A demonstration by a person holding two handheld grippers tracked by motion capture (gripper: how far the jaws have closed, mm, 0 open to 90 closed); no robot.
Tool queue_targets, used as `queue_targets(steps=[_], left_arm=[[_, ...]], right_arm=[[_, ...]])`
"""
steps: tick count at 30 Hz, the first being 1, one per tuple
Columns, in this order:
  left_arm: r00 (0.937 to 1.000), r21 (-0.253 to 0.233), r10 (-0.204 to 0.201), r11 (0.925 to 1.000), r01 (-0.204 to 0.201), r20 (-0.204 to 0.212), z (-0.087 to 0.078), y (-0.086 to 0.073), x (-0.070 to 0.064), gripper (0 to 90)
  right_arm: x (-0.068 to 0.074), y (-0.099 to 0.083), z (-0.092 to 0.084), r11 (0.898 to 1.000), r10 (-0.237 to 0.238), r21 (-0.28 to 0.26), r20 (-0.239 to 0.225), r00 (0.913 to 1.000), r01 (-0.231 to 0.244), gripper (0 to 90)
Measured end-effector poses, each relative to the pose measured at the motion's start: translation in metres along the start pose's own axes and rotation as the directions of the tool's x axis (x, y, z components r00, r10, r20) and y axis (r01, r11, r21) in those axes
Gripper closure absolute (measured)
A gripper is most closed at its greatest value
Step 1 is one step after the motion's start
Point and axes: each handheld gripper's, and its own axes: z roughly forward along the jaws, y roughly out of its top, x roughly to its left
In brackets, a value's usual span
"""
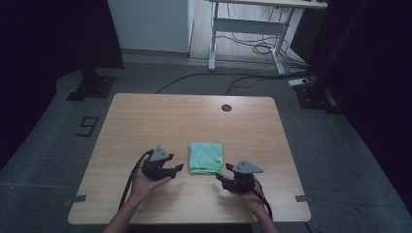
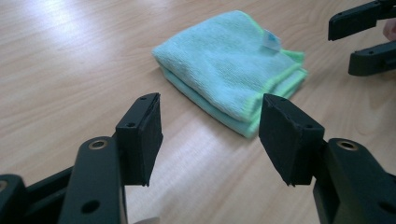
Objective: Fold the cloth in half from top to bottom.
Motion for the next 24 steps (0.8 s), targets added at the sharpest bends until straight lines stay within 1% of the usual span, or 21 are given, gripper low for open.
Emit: queue_targets(steps=[3,4,6,8,9,12,13,14,16,18,21,24], left_arm=[[1.0000,-0.005,0.001,1.0000,-0.001,0.006,-0.005,-0.007,-0.007,39.7],[0.9999,0.001,0.007,1.0000,-0.007,0.009,-0.006,-0.010,-0.010,39.7],[0.9998,0.010,0.022,0.9997,-0.022,0.002,-0.007,-0.016,-0.015,39.6],[0.9996,0.015,0.028,0.9995,-0.028,0.003,-0.009,-0.022,-0.019,39.5],[0.9996,0.013,0.028,0.9995,-0.028,0.002,-0.010,-0.024,-0.021,39.6],[0.9997,0.017,0.024,0.9996,-0.024,0.010,-0.012,-0.033,-0.026,39.4],[0.9997,0.020,0.025,0.9995,-0.025,0.003,-0.013,-0.035,-0.027,39.5],[0.9997,0.022,0.024,0.9995,-0.024,0.001,-0.014,-0.038,-0.028,39.5],[0.9999,0.019,0.007,0.9998,-0.007,0.013,-0.016,-0.044,-0.029,39.5],[0.9999,0.023,0.004,0.9997,-0.004,0.010,-0.019,-0.050,-0.029,39.5],[0.9999,0.018,-0.012,0.9998,0.012,0.005,-0.022,-0.054,-0.026,39.5],[0.9997,0.005,-0.024,0.9997,0.024,0.000,-0.024,-0.055,-0.025,39.7]], right_arm=[[-0.001,-0.005,-0.007,1.000,-0.005,0.010,0.019,0.9998,0.004,41.4],[-0.002,-0.007,-0.010,1.000,-0.004,0.014,0.019,0.9998,0.004,41.3],[-0.002,-0.011,-0.015,1.000,-0.010,0.021,0.035,0.9993,0.010,41.2],[-0.003,-0.016,-0.022,1.000,-0.007,0.024,0.040,0.9992,0.006,41.2],[-0.003,-0.020,-0.027,1.000,0.002,0.027,0.048,0.9988,-0.003,41.2],[-0.004,-0.024,-0.032,0.999,0.005,0.034,0.057,0.9984,-0.007,40.9],[-0.004,-0.026,-0.034,0.999,0.005,0.037,0.061,0.9981,-0.008,40.8],[-0.005,-0.027,-0.036,0.999,0.007,0.039,0.064,0.9979,-0.009,40.7],[-0.006,-0.030,-0.041,0.999,0.019,0.043,0.070,0.9974,-0.022,40.7],[-0.007,-0.033,-0.045,0.998,0.025,0.047,0.073,0.9971,-0.028,40.3],[-0.011,-0.038,-0.049,0.998,0.020,0.061,0.086,0.9961,-0.026,39.8],[-0.015,-0.040,-0.050,0.997,0.035,0.061,0.092,0.9951,-0.041,39.5]])
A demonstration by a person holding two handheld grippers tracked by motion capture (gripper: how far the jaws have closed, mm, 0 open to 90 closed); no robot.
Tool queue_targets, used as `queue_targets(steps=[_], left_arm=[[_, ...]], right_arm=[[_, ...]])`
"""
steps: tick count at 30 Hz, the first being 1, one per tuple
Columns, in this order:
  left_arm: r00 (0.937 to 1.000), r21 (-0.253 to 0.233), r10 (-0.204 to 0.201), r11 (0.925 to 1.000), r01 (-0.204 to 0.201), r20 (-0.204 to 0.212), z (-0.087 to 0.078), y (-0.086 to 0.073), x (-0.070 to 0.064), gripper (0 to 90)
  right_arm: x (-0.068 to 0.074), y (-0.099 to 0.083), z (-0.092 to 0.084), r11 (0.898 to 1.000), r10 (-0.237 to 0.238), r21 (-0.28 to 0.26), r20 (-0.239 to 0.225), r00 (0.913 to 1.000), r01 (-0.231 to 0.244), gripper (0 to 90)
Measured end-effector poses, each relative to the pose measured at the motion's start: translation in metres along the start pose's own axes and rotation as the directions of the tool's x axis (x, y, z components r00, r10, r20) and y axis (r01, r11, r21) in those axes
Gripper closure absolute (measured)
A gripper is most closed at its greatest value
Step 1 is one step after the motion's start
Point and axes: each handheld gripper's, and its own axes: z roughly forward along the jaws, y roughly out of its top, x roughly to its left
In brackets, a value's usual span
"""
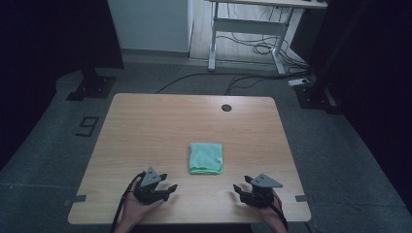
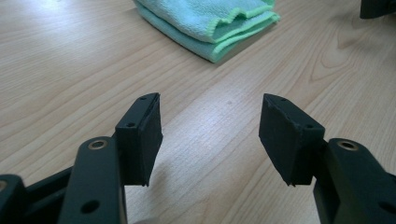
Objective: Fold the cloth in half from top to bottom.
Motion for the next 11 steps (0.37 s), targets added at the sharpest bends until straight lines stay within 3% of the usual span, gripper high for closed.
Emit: queue_targets(steps=[6,11], left_arm=[[0.9998,0.012,0.016,0.9998,-0.015,-0.009,0.0020,-0.0037,-0.0004,39.9],[0.9998,0.016,0.006,0.9999,-0.006,-0.016,0.0037,-0.0056,0.0008,39.1]], right_arm=[[-0.0009,0.0008,-0.0015,1.000,-0.006,-0.008,-0.003,1.0000,0.006,38.5],[-0.0022,0.0006,-0.0016,1.000,-0.001,-0.007,-0.002,1.0000,0.001,34.6]])
